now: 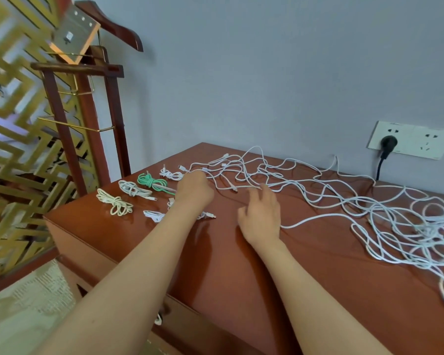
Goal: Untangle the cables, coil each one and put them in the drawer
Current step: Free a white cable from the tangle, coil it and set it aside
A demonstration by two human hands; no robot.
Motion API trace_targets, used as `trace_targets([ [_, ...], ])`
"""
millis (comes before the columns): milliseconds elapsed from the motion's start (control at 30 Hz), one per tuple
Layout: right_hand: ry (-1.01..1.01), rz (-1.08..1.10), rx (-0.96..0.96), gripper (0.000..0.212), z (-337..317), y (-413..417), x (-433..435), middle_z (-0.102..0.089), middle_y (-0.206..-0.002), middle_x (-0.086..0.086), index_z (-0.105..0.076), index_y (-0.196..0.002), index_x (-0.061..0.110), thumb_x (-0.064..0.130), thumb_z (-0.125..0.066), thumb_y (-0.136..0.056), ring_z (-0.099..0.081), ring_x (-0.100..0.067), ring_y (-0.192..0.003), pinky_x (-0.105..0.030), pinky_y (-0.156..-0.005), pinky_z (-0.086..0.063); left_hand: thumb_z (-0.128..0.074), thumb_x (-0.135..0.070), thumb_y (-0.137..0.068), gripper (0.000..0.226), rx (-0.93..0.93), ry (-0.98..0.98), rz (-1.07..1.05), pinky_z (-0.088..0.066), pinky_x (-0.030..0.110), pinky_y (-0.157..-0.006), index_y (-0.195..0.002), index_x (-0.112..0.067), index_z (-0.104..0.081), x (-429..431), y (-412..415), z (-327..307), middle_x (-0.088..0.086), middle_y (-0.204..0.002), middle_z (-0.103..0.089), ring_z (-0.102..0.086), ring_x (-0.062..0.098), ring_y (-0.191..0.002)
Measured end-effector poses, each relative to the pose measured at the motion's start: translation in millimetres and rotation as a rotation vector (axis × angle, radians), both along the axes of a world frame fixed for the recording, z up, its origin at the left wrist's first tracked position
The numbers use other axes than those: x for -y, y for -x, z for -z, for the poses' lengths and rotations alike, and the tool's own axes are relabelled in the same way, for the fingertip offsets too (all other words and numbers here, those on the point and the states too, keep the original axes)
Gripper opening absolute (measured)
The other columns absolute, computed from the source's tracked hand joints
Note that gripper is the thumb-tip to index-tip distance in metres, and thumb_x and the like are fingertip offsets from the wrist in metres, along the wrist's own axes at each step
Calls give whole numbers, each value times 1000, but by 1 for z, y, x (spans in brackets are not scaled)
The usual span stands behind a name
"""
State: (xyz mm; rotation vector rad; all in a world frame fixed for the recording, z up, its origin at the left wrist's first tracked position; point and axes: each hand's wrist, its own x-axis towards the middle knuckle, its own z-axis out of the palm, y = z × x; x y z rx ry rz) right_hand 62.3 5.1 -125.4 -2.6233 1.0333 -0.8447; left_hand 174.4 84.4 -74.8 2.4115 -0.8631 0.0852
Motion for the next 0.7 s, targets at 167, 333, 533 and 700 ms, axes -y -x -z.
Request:
trace_targets([
  [167,-63,118,-183,46,2,29,24,-43,-133,-12,-30,-139,9,19,-39,-95,-40,-31,-121,-36,-96,-32,-46,-5,-85,29,-66,14,128,-44,33,-91,-103,-12,-68,25,35,9,11,-117,-62,-55,32,-112],
  [333,37,148,-236,33,1,57,35,-47,-128,-10,-45,-127,10,14,-36,-96,-42,-29,-118,-33,-94,-33,-44,-4,-86,33,-134,30,231,-41,30,-94,-113,-15,-60,47,72,20,11,-124,-58,-52,31,-117],
  [533,-50,279,-194,28,-2,114,59,-46,-124,-12,-50,-118,6,15,-39,-94,-47,-32,-114,-36,-86,-40,-45,-4,-89,45,-118,-16,297,-36,37,-97,-132,-8,-38,66,106,33,17,-131,-45,-43,35,-122],
  [700,-101,356,-153,27,-1,159,77,-49,-121,-11,-51,-115,6,16,-44,-90,-50,-32,-109,-37,-84,-42,-43,-6,-91,48,-32,-11,314,-33,38,-100,-137,-14,-33,82,132,44,13,-134,-36,-36,32,-123],
])
